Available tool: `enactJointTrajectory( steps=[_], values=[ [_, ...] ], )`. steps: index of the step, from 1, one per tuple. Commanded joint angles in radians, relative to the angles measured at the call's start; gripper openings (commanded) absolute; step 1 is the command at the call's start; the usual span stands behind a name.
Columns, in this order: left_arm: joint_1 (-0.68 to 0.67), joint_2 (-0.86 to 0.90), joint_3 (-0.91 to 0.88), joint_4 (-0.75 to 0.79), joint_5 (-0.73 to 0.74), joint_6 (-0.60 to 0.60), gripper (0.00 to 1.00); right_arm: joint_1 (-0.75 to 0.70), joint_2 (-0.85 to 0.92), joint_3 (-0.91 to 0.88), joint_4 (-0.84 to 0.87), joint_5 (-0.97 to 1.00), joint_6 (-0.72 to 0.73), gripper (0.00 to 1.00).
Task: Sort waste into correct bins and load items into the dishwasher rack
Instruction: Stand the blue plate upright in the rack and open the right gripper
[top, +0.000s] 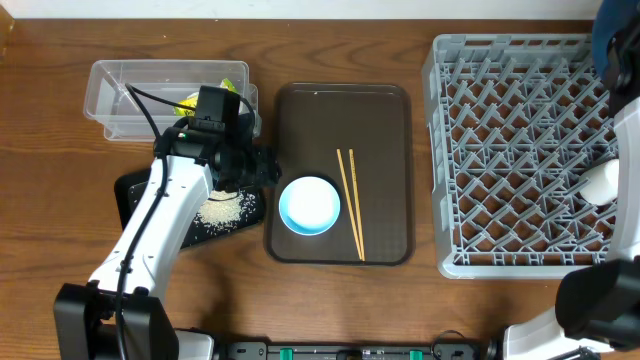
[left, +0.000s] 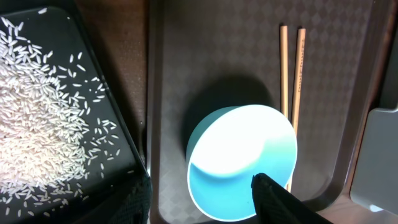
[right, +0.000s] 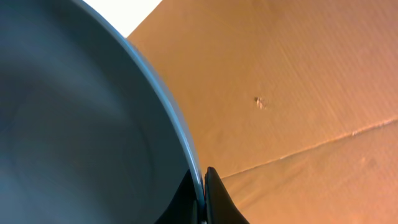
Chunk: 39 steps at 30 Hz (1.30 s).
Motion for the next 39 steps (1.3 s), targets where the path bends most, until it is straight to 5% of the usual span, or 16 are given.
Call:
enactJointTrajectory(
  steps=[1, 11, 39],
  values=[
    [-0.001, -0.018, 0.009, -0.002, -0.013, 0.017, 0.55, -0.026, 0.047, 0.007, 0.040, 0.029, -0.089, 0.01],
    [-0.001, -0.018, 0.009, -0.002, -0.013, 0.017, 0.55, -0.048, 0.215, 0.007, 0.240, 0.157, -0.233, 0.01],
    [-0.001, -0.018, 0.009, -0.003, -0.013, 0.016, 0.55, -0.073, 0.294, -0.012, 0.249, 0.114, -0.239, 0.01]
  ],
)
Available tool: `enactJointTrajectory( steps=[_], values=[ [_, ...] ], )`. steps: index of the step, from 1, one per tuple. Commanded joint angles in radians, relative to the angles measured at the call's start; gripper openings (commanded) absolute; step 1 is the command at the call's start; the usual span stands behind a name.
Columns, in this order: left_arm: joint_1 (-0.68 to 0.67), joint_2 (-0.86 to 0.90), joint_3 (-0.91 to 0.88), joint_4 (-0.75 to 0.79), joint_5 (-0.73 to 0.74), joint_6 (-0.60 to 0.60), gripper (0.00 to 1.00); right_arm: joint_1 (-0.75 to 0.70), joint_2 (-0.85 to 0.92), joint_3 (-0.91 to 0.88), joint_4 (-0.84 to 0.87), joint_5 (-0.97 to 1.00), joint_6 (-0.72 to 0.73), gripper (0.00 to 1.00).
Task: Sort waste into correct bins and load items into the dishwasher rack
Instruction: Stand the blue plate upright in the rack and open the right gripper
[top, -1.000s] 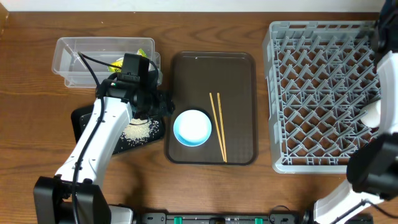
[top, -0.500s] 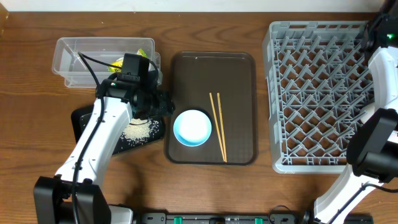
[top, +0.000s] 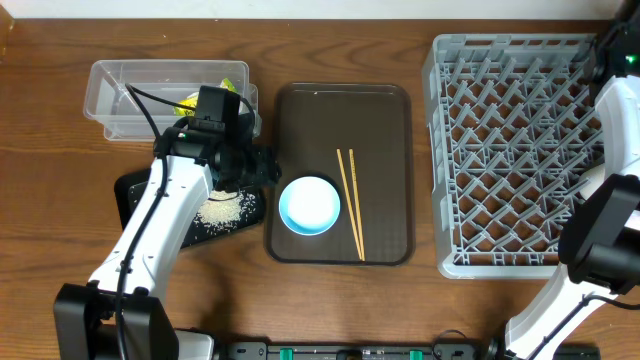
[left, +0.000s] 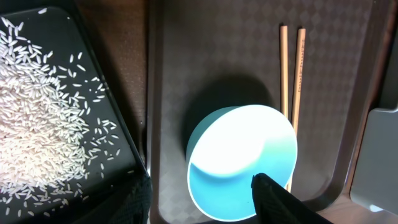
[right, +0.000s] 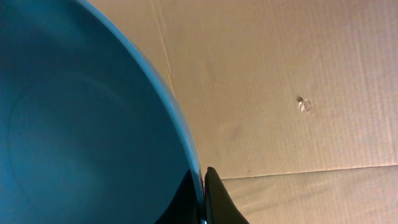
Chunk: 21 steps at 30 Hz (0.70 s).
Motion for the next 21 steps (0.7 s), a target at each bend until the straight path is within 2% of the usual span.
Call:
enactJointTrajectory(
  steps=[1, 14, 21],
  values=[
    [-0.001, -0.019, 0.009, -0.003, -0.013, 0.016, 0.55, -0.012, 0.006, -0.011, 0.003, -0.011, -0.005, 0.01],
    [-0.001, -0.019, 0.009, -0.003, -0.013, 0.016, 0.55, -0.014, 0.022, -0.013, -0.014, -0.022, -0.001, 0.01],
    [-0.001, -0.019, 0.009, -0.003, -0.013, 0.016, 0.55, 0.006, 0.053, -0.013, -0.026, -0.018, 0.048, 0.01]
  ],
)
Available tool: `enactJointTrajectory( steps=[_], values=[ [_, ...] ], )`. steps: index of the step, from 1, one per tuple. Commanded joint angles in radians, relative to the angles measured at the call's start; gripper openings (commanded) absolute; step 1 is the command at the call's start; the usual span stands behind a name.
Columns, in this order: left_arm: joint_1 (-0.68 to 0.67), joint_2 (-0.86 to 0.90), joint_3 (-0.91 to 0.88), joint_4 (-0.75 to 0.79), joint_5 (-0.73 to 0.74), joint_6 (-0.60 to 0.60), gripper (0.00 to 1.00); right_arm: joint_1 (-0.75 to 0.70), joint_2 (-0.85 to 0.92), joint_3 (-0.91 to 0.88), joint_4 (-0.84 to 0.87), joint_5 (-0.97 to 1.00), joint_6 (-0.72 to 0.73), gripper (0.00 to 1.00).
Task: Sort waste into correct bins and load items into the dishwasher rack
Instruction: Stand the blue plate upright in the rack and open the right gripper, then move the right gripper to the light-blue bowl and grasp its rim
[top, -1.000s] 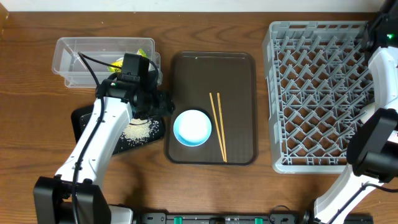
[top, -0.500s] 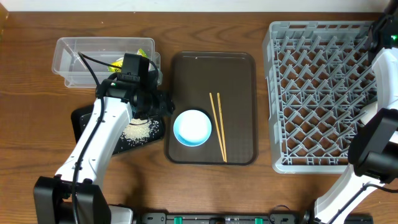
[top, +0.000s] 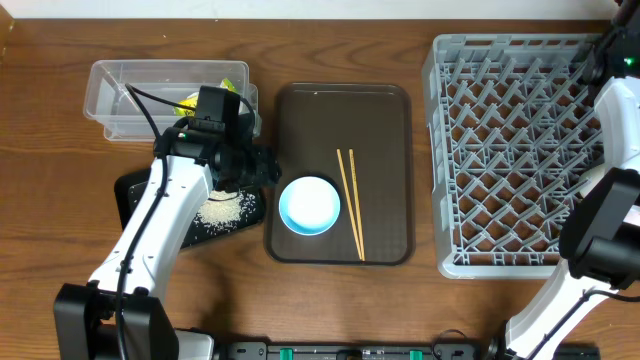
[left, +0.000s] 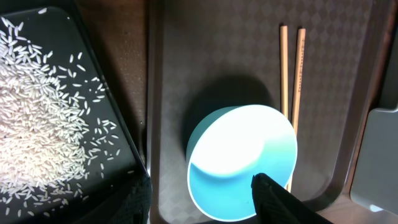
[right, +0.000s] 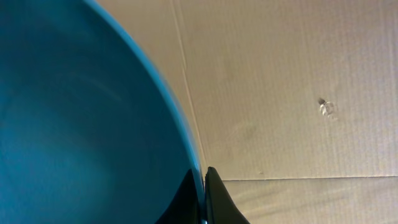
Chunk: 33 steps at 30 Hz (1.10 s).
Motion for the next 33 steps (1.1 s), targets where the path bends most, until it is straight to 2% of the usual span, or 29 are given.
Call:
enactJointTrajectory(
  steps=[1, 4, 8, 13, 14, 17, 20, 22, 25, 33],
  values=[
    [-0.001, -0.018, 0.009, -0.003, -0.013, 0.016, 0.55, 0.019, 0.020, -0.007, -0.008, -0.001, 0.062, 0.01],
    [-0.001, -0.018, 0.009, -0.003, -0.013, 0.016, 0.55, 0.049, 0.019, -0.007, -0.019, 0.003, 0.080, 0.01],
    [-0.001, -0.018, 0.009, -0.003, -0.013, 0.016, 0.55, 0.101, 0.019, -0.007, -0.120, 0.003, 0.117, 0.01],
    [-0.001, -0.018, 0.009, -0.004, -0.013, 0.016, 0.55, 0.140, 0.019, -0.007, -0.275, 0.002, 0.287, 0.02],
    [-0.001, -0.018, 0.009, -0.004, -0.013, 0.016, 0.55, 0.140, 0.019, -0.007, -0.303, 0.002, 0.323, 0.05],
    [-0.001, -0.018, 0.009, -0.005, -0.013, 0.016, 0.55, 0.138, 0.019, -0.007, -0.362, 0.002, 0.396, 0.27],
    [-0.001, -0.018, 0.009, -0.011, -0.013, 0.017, 0.55, 0.140, 0.014, -0.006, -0.367, 0.014, 0.397, 0.42],
    [-0.001, -0.018, 0.009, -0.017, -0.013, 0.017, 0.55, 0.144, -0.002, -0.006, -0.358, 0.013, 0.403, 0.57],
    [-0.001, -0.018, 0.009, -0.023, -0.013, 0.017, 0.55, 0.153, -0.045, -0.006, -0.341, -0.014, 0.412, 0.73],
    [0.000, -0.019, 0.009, -0.019, -0.057, 0.017, 0.56, 0.185, -0.227, -0.006, -0.344, -0.091, 0.463, 0.97]
  ],
)
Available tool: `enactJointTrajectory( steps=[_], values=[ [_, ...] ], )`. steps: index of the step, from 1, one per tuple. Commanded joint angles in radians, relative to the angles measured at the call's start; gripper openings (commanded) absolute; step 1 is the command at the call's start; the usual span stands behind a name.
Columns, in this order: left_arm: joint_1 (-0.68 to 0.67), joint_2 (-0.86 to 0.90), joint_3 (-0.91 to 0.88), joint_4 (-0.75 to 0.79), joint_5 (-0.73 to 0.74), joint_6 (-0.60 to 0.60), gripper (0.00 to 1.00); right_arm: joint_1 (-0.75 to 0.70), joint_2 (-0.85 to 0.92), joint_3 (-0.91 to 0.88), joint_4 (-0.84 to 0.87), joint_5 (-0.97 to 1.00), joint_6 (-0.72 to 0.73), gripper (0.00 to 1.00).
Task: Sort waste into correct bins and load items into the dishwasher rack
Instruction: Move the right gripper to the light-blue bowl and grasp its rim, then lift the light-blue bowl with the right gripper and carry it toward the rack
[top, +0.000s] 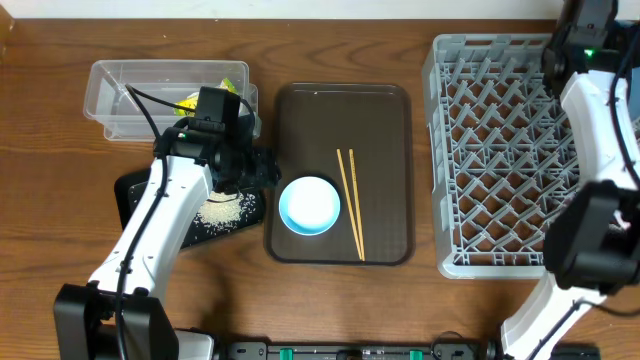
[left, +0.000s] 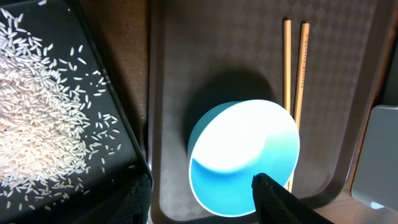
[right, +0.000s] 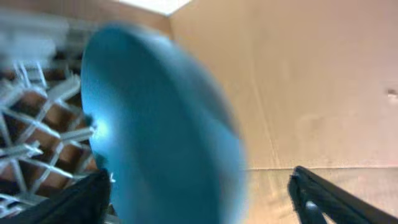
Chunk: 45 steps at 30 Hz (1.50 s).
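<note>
A light blue bowl (top: 309, 205) sits on the brown tray (top: 380, 110), with a pair of chopsticks (top: 350, 200) lying to its right. My left gripper (left: 202, 208) hangs open over the bowl (left: 244, 155) and the tray's left edge, holding nothing. At the rack's (top: 500, 150) far right corner, my right gripper (right: 199, 205) is open with its fingers wide apart. A dark blue dish (right: 161, 124), blurred, stands on edge between them against the rack's bars. The overhead view does not show that dish.
A black tray with spilled rice (top: 225, 212) lies left of the brown tray, under my left arm. Behind it stands a clear plastic container (top: 150, 95) with something yellow inside. A cardboard wall (right: 323, 81) rises behind the rack.
My right gripper was shut on the dark blue dish's rim and is now open around it. The arm has moved left over the rack's far corner. The left gripper shifted slightly.
My right gripper held the dark blue dish by its rim at the far right, first beyond the rack, then against the cardboard wall. Now it is open with the dish at the rack's bars. The left gripper stayed open over the light blue bowl throughout.
</note>
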Motion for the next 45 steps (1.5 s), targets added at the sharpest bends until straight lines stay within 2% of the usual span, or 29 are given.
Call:
enactJointTrajectory(
  steps=[1, 6, 10, 11, 14, 18, 19, 25, 33, 39, 45],
  values=[
    [0.000, -0.018, 0.009, -0.005, -0.063, 0.017, 0.56, 0.027, -0.134, 0.001, -0.005, -0.028, 0.075, 0.99],
    [0.000, -0.019, 0.009, -0.010, -0.123, 0.016, 0.56, 0.086, -0.227, 0.001, -0.175, -0.211, 0.211, 0.99],
    [0.022, -0.034, 0.010, -0.042, -0.191, -0.026, 0.57, 0.151, -0.255, 0.001, -0.352, -0.550, 0.396, 0.98],
    [0.032, -0.041, 0.010, -0.052, -0.206, -0.039, 0.60, 0.164, -0.255, 0.001, -0.377, -0.633, 0.437, 0.99],
    [0.076, -0.074, 0.010, -0.082, -0.227, -0.047, 0.61, 0.211, -0.241, 0.001, -0.440, -0.864, 0.519, 0.99],
    [0.149, -0.123, 0.010, -0.112, -0.240, -0.047, 0.63, 0.291, -0.210, 0.001, -0.473, -1.037, 0.565, 0.99],
    [0.174, -0.136, 0.010, -0.120, -0.241, -0.047, 0.67, 0.317, -0.200, 0.001, -0.476, -1.067, 0.573, 0.99],
    [0.280, -0.164, 0.010, -0.165, -0.240, -0.047, 0.72, 0.470, -0.131, 0.001, -0.508, -1.088, 0.586, 0.99],
    [0.364, -0.164, 0.010, -0.187, -0.240, -0.047, 0.75, 0.636, 0.034, 0.001, -0.575, -1.085, 0.592, 0.66],
    [0.371, -0.164, 0.009, -0.188, -0.241, -0.047, 0.75, 0.724, 0.141, 0.001, -0.614, -1.083, 0.601, 0.64],
    [0.371, -0.164, 0.009, -0.188, -0.241, -0.047, 0.75, 0.775, 0.196, 0.001, -0.644, -1.053, 0.608, 0.54]
  ],
)
